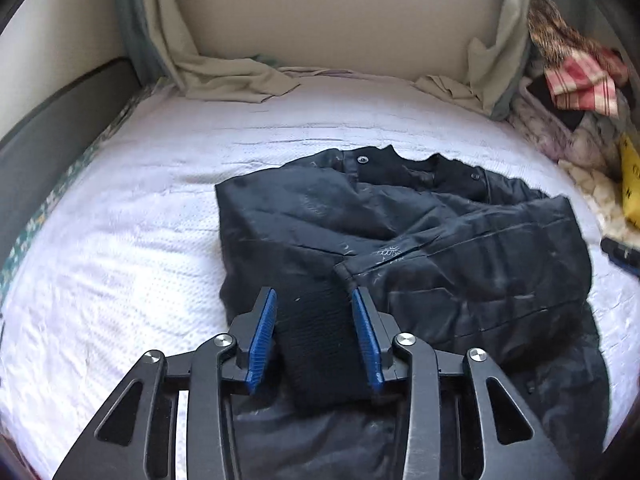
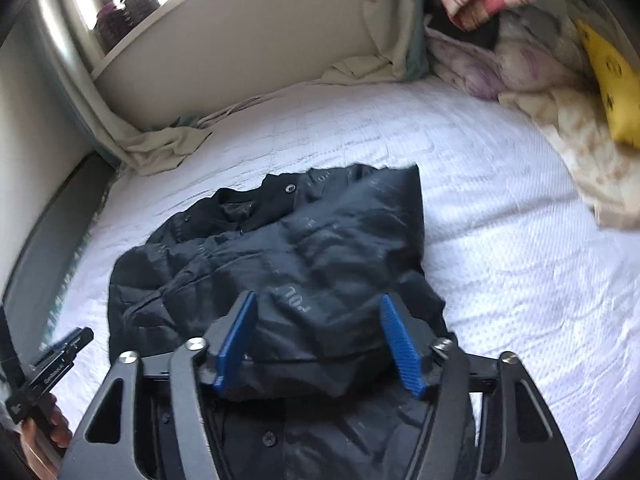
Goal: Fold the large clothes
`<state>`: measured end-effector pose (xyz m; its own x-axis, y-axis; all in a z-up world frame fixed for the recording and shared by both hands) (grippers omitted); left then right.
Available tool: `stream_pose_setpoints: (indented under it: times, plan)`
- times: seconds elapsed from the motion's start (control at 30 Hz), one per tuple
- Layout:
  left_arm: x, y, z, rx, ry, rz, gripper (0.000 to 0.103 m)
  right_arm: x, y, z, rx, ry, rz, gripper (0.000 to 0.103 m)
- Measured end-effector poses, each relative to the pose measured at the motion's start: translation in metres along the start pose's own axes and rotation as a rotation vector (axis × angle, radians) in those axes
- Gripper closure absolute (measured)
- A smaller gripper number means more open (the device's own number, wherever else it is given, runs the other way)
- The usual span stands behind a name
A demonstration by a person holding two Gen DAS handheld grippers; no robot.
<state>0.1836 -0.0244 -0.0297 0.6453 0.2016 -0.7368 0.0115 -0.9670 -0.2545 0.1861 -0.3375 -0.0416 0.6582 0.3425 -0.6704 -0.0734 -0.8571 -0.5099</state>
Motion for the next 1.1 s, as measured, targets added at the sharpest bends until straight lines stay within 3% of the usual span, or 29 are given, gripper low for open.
stream_pose_setpoints:
  times: [0.07,0.2,0.4,0.53,0.7,1.1]
  plan:
    - [0.010,0.008,0.002,0.015,-0.012,-0.009,0.059,0.012,-0.006,-0.006,-0.021,-0.024,0.005,0.057]
    - [0.036,0.019,0.015,0.046,-0.072,-0.039,0.059,0.044,-0.003,-0.010,-0.093,-0.078,0.093,0.060]
    - [0.054,0.033,0.029,0.125,-0.100,-0.094,0.058,0.093,0.040,0.012,-0.045,-0.172,0.136,0.061]
    - [0.066,0.037,0.036,0.154,-0.106,-0.127,0.057,0.103,0.051,0.019,-0.036,-0.179,0.127,0.062]
    - [0.074,0.036,0.040,0.153,-0.103,-0.127,0.057,0.116,0.047,0.031,-0.133,-0.190,0.170,0.062]
    - [0.086,0.029,0.047,0.084,-0.105,-0.064,0.057,0.128,0.038,0.049,-0.238,-0.146,0.262,0.062]
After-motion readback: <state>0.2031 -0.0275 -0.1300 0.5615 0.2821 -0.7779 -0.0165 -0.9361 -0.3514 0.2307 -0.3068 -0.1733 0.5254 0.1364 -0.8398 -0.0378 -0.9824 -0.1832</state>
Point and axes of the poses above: each gripper's, at about its wrist camera, not at the fingertips, and x roughly the way its jaws point, y to its right, z to its underside, the point moved 2 cm from there along x, roughly the way its jaws point, and after that the axes turned 15 degrees about -z, right-handed, at the moved point
